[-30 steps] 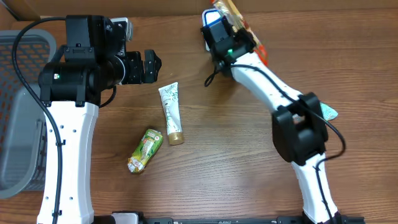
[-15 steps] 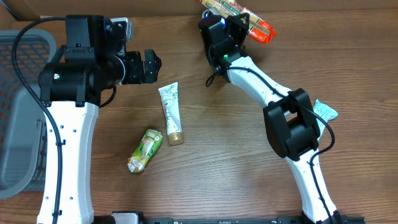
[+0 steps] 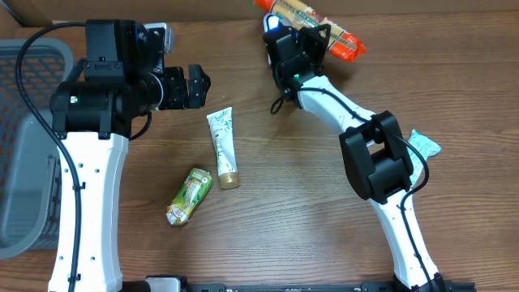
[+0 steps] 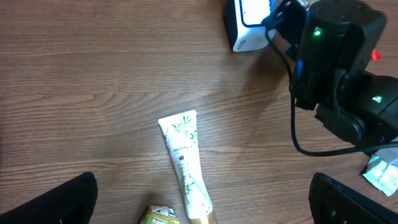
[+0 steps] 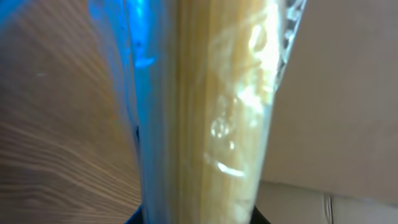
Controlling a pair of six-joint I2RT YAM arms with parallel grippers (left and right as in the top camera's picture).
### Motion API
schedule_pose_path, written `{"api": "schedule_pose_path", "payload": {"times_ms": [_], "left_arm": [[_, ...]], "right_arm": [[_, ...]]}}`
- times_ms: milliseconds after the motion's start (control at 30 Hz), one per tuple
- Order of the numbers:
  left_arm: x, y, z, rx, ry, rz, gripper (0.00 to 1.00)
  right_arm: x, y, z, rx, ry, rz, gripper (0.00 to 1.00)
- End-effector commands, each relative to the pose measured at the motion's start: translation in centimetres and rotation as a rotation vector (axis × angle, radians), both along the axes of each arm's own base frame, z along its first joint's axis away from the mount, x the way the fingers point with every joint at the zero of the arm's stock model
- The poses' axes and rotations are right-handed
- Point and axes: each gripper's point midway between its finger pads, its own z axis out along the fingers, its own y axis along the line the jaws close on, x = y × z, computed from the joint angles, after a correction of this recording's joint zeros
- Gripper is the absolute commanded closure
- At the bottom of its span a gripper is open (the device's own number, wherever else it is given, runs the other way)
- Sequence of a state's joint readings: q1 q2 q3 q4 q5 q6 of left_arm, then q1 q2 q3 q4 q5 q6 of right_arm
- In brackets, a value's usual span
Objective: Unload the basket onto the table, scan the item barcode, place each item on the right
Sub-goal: 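Hold the spaghetti pack over the scanner with the right gripper, then carry the spaghetti pack to the right side and release it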
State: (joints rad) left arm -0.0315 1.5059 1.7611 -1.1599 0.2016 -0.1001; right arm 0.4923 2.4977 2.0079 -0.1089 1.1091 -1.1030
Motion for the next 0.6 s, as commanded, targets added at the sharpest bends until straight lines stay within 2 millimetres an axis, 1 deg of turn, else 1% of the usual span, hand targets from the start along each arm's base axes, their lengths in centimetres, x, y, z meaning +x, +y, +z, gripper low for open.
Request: {"api": "schedule_pose_path", "payload": {"times_ms": [0,467,500,567], "left_arm": [[0.2,0.0,0.3,0.013,-0.014,-0.014,0.00],[0.2,0.0,0.3,0.013,-0.014,-0.014,0.00],[0.2,0.0,0.3,0.013,-0.014,-0.014,0.00],[0.2,0.0,0.3,0.013,-0.014,-0.014,0.00]], "right_arm": [[-0.1,-0.9,4.9,0.042,-0.135,-0.078,0.96],[-0.4,-0.7,5.1,0.052,-0.152,-0.091,0.96],[-0.5,-0.6,5.3,0.072,-0.175,-0.098,0.96],[-0.9,-0.3,6.7,0.136,-0.249,-0.119,0.96]]}}
